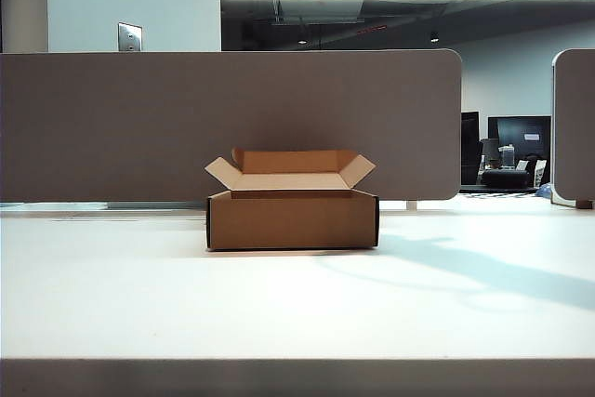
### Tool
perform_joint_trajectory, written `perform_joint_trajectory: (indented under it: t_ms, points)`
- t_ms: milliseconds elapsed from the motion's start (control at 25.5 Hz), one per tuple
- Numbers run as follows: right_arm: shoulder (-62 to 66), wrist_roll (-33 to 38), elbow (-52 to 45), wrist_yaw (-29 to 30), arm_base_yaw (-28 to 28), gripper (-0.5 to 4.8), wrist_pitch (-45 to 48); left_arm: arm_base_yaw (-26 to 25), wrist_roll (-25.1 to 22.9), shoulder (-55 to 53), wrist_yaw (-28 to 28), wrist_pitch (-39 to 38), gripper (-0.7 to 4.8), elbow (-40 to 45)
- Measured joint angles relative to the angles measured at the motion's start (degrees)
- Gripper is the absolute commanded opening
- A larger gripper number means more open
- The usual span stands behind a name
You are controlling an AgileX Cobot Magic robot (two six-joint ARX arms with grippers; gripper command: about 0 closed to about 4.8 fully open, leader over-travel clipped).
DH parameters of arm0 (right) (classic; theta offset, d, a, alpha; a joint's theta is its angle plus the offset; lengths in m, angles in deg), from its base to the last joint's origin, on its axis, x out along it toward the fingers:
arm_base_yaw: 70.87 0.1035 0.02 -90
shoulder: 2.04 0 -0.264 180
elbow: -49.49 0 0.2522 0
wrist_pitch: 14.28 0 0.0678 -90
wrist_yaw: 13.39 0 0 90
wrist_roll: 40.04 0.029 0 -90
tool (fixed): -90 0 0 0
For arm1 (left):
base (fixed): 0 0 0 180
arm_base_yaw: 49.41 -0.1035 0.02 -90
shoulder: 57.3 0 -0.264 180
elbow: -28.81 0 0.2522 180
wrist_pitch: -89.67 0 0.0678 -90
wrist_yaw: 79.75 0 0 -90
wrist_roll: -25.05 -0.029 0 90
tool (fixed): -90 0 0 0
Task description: Pick up all the paper balls on the table and put them in the paper box.
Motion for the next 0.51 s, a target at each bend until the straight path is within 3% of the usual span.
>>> perform_joint_trajectory:
  t_ms: [157, 353, 510]
  points:
    - [-7.30, -0.37, -1.90, 0.00, 0.20, 0.40, -4.37, 0.00, 0.00, 3.67, 0.00, 0.26, -0.05, 1.64]
    - [-25.33, -0.37, -15.37, -1.38, 0.24, 0.40, -4.37, -0.02, 0.00, 9.31, -0.68, 2.08, -0.05, 10.40]
    - [-41.83, -0.39, -29.16, -4.11, 0.22, 0.40, -5.46, -0.02, 0.00, 11.91, -1.53, 11.41, -0.05, 18.84]
